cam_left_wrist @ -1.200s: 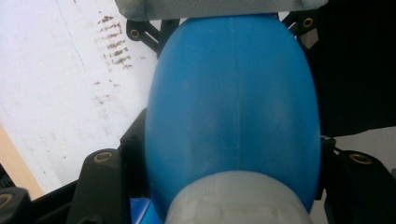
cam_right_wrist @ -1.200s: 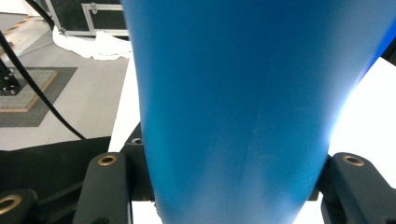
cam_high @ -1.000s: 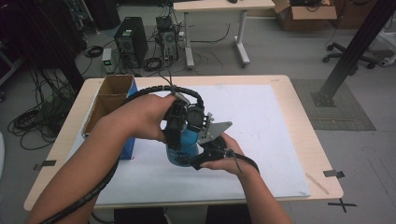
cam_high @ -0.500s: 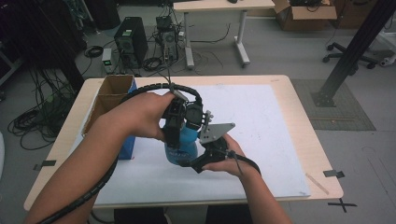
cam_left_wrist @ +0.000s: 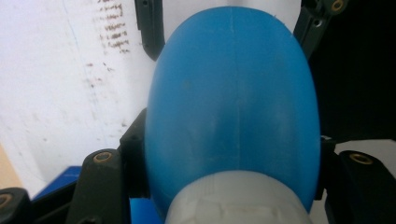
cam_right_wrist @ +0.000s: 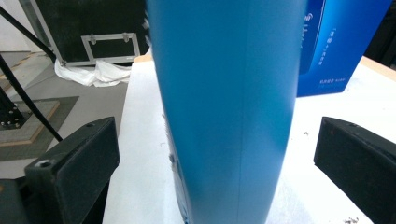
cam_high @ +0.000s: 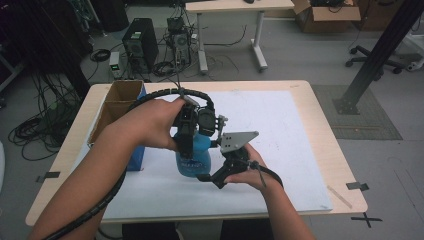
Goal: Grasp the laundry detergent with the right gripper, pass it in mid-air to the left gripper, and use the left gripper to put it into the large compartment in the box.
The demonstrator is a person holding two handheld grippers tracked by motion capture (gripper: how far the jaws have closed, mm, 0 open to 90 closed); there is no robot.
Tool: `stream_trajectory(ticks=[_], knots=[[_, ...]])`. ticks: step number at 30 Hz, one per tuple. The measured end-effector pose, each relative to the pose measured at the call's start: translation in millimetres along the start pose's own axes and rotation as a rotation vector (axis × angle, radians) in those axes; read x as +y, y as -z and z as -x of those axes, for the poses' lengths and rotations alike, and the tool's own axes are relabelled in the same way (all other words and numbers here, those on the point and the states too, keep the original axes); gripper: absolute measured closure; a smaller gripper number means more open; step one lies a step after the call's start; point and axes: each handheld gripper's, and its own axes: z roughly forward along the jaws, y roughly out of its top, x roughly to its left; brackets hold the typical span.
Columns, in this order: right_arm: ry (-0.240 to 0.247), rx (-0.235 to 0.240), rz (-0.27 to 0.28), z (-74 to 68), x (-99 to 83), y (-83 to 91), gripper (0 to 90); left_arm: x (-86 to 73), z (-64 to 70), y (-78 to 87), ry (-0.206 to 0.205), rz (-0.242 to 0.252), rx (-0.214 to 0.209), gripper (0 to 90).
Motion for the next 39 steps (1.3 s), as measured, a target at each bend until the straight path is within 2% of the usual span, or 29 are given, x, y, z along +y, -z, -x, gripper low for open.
stream_trajectory(ticks=[3, 4, 5, 6, 7, 8, 9, 10, 11, 12, 13, 14, 15, 16, 18, 20, 21, 22, 23, 24, 25, 28, 29, 31, 32, 34, 35, 37, 39], knots=[[-0.012, -0.006, 0.003, 0.8, -2.4, -1.4, 0.1, -0.5, -1.8, 0.3, 0.016, -0.001, 0.003, 38.9], [-0.014, -0.008, 0.006, 1.1, -3.4, -1.3, 0.0, -0.8, -3.0, 0.5, 0.041, -0.007, 0.001, 38.9], [-0.019, -0.013, 0.007, 1.5, -4.6, 2.1, 0.0, -3.3, -6.0, 1.3, 0.093, -0.013, -0.002, 38.9], [-0.019, -0.013, 0.007, 1.5, -4.6, 2.1, 0.0, -3.3, -6.0, 1.3, 0.093, -0.013, -0.002, 38.9], [-0.017, -0.02, 0.014, 2.4, -5.1, 6.2, 0.0, -6.7, -9.5, 2.9, 0.15, -0.022, -0.012, 38.9], [-0.017, -0.02, 0.014, 2.4, -5.1, 6.2, 0.0, -6.7, -9.5, 2.9, 0.15, -0.022, -0.012, 38.9], [-0.022, -0.038, 0.024, 4.8, -5.5, 18.5, 0.0, -10.3, -11.9, 5.3, 0.19, -0.019, -0.016, 38.9], [-0.022, -0.038, 0.024, 4.8, -5.5, 18.5, 0.0, -10.3, -11.9, 5.3, 0.19, -0.019, -0.016, 38.8], [-0.02, -0.053, 0.021, 6.1, -5.6, 27.4, 0.0, -15.1, -15.4, 9.2, 0.242, -0.014, -0.017, 38.9], [-0.02, -0.053, 0.021, 6.1, -5.6, 27.4, 0.0, -15.1, -15.4, 9.2, 0.242, -0.014, -0.017, 38.8], [-0.022, -0.064, 0.013, 7.6, -5.8, 36.0, 0.0, -18.7, -17.8, 12.9, 0.287, -0.011, -0.023, 38.9], [-0.022, -0.064, 0.013, 7.6, -5.8, 36.0, 0.0, -18.7, -17.8, 12.9, 0.287, -0.011, -0.023, 38.8], [-0.017, -0.078, 0.003, 9.3, -6.2, 43.9, 0.0, -22.5, -20.8, 16.8, 0.347, -0.005, -0.035, 38.8], [-0.017, -0.078, 0.003, 9.3, -6.2, 43.9, 0.0, -22.5, -20.8, 16.8, 0.347, -0.005, -0.035, 38.8], [-0.013, -0.097, -0.012, 11.1, -6.9, 51.2, 0.0, -26.4, -25.2, 21.2, 0.438, -0.002, -0.062, 38.8], [-0.011, -0.105, -0.036, 13.3, -7.7, 57.6, 0.0, -30.0, -28.9, 25.6, 0.498, 0.007, -0.087, 38.7], [0.006, -0.119, -0.076, 15.0, -8.2, 62.7, 0.0, -31.2, -29.6, 27.5, 0.519, 0.014, -0.09, 38.7], [0.006, -0.119, -0.076, 15.0, -8.2, 62.7, 0.0, -33.0, -30.8, 29.9, 0.541, 0.021, -0.092, 38.7], [0.002, -0.12, -0.111, 16.8, -7.8, 67.8, 0.2, -36.4, -32.1, 34.4, 0.573, 0.024, -0.089, 38.7], [0.002, -0.12, -0.111, 16.8, -7.8, 67.8, 0.2, -36.4, -32.1, 34.4, 0.573, 0.024, -0.089, 38.7], [0.001, -0.13, -0.143, 19.1, -6.9, 73.5, 0.1, -40.4, -34.5, 39.2, 0.609, 0.021, -0.083, 38.7], [0.003, -0.138, -0.178, 21.9, -5.5, 79.2, 0.3, -45.9, -36.2, 44.9, 0.638, 0.021, -0.069, 38.7], [0.005, -0.149, -0.21, 24.4, -3.9, 84.2, 0.4, -51.7, -37.9, 50.2, 0.668, 0.022, -0.058, 38.7], [0.013, -0.15, -0.245, 27.0, -1.8, 88.4, 0.7, -57.6, -39.9, 54.3, 0.696, 0.026, -0.053, 38.7], [0.013, -0.15, -0.245, 27.0, -1.8, 88.4, 0.7, -57.6, -39.9, 54.3, 0.696, 0.026, -0.053, 38.6], [0.025, -0.151, -0.304, 31.2, 2.1, 93.5, 1.0, -64.8, -42.8, 58.3, 0.733, 0.024, -0.055, 38.6], [0.024, -0.155, -0.315, 32.6, 3.7, 95.1, 1.1, -72.0, -45.1, 62.4, 0.772, 0.027, -0.048, 38.6], [0.026, -0.157, -0.33, 34.3, 5.2, 96.6, 1.1, -75.4, -46.3, 64.6, 0.786, 0.026, -0.045, 38.6], [0.035, -0.166, -0.39, 39.4, 10.0, 100.4, 1.6, -87.0, -51.3, 71.9, 0.853, 0.018, -0.042, 38.6]])
